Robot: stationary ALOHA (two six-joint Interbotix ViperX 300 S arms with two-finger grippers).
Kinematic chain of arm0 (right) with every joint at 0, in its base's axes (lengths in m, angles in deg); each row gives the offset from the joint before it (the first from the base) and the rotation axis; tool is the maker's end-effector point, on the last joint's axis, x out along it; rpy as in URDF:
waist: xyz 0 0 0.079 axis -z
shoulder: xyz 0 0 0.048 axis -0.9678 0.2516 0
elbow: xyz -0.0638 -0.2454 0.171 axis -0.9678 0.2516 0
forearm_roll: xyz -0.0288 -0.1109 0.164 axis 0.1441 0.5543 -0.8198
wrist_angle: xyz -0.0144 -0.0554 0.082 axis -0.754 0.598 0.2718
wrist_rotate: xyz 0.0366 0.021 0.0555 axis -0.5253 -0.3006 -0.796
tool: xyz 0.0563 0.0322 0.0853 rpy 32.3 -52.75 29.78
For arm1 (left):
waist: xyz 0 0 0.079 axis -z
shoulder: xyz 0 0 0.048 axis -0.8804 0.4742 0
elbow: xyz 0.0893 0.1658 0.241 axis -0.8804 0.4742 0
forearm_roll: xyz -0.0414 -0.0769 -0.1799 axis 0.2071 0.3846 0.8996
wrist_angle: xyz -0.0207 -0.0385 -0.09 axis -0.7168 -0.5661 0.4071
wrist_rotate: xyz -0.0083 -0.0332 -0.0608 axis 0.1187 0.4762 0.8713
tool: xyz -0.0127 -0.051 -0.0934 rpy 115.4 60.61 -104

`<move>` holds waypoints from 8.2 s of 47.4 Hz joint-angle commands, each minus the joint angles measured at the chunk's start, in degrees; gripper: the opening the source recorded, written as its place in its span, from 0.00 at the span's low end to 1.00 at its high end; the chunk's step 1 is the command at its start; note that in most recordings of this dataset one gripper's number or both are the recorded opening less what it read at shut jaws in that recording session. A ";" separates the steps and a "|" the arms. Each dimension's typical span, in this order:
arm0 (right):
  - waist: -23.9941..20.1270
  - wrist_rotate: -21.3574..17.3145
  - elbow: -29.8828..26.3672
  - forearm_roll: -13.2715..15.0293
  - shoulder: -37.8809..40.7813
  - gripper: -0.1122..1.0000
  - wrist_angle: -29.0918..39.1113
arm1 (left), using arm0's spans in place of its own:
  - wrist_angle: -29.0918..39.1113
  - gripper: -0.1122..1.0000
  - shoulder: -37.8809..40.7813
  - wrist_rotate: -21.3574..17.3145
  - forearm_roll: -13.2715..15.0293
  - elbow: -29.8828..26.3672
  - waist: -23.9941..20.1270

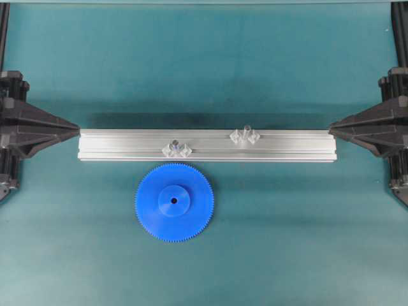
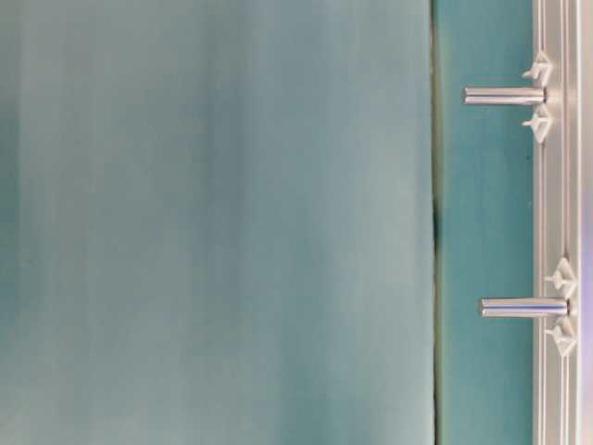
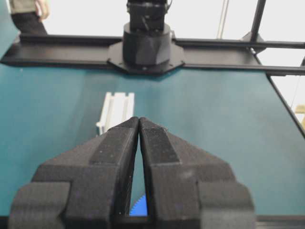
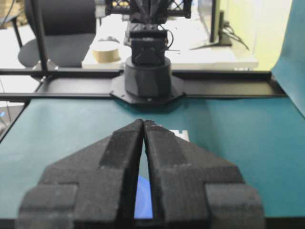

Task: Insert the large gear onto the shaft.
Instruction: 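Move the left gripper toward the large blue gear, then lower the open left gripper over the blue gear's hub, then close the left gripper on the blue gear hub, then lift the blue gear and carry it toward the right shaft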

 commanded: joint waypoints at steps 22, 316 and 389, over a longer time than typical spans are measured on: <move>0.79 -4.39 0.44 -3.34 -0.62 0.17 8.79 | 14.59 0.10 10.46 5.27 -0.79 -7.47 2.55; 2.64 -10.11 5.63 -2.64 -11.25 0.17 27.42 | 49.92 0.94 67.50 7.03 -0.79 -45.35 9.49; 2.64 -10.20 5.80 -2.64 -11.69 0.17 27.42 | 49.39 0.80 66.62 4.22 -1.05 -48.08 9.49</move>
